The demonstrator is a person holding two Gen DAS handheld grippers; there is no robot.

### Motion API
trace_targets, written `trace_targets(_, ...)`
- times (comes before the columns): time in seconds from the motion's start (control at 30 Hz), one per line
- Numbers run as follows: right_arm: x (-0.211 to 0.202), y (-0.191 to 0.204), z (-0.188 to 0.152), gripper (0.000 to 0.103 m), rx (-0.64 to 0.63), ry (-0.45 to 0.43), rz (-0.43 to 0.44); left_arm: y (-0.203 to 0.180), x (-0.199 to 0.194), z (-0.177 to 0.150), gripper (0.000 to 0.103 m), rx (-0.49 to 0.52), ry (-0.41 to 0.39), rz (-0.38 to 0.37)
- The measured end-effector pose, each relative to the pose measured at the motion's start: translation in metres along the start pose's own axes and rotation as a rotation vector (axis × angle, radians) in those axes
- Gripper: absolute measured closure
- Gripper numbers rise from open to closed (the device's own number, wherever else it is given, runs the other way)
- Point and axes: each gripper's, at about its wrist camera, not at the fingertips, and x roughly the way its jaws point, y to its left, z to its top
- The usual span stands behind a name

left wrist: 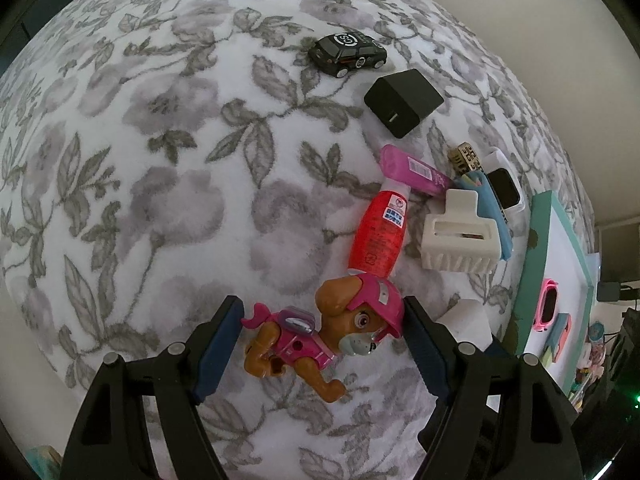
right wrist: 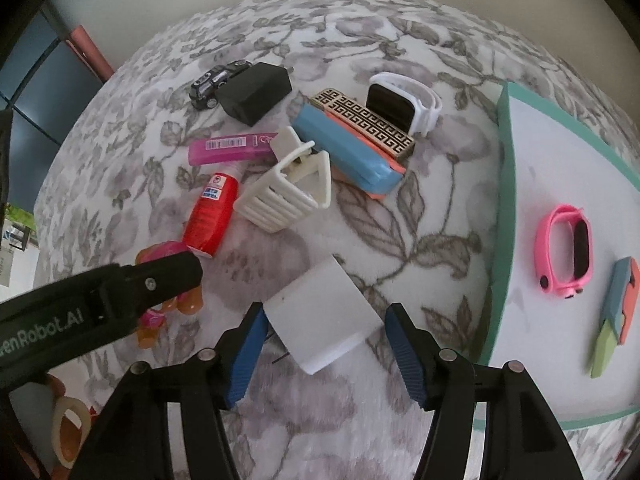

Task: Organize rigid objects
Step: 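Lift the white charger cube with right tool while left tool closes around the pink dog figure, then carry the charger cube with right tool over the tray while left tool carries the dog figure there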

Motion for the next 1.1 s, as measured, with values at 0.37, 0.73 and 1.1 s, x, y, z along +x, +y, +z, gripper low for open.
trace_targets(0.37, 0.003, 0.000, -0.002, 0.042, -0.002, 0.017, -0.018, -0.001, 0.008, 0.002, 0.023, -0.009, -0.003, -0.004)
trace_targets(0.73, -0.021, -0.017, -0.003, 0.042, 0.076, -0.026, 0.039, -0.013, -0.017, -0.003, 0.023, 0.009, -0.052, -0.009)
trace_targets(1.1, -0.059, -0.055, 0.006, 0.042, 0.219, -0.131, 0.008, -0.058, -0.044, 0.008, 0.023, 0.100, -0.089, -0.022)
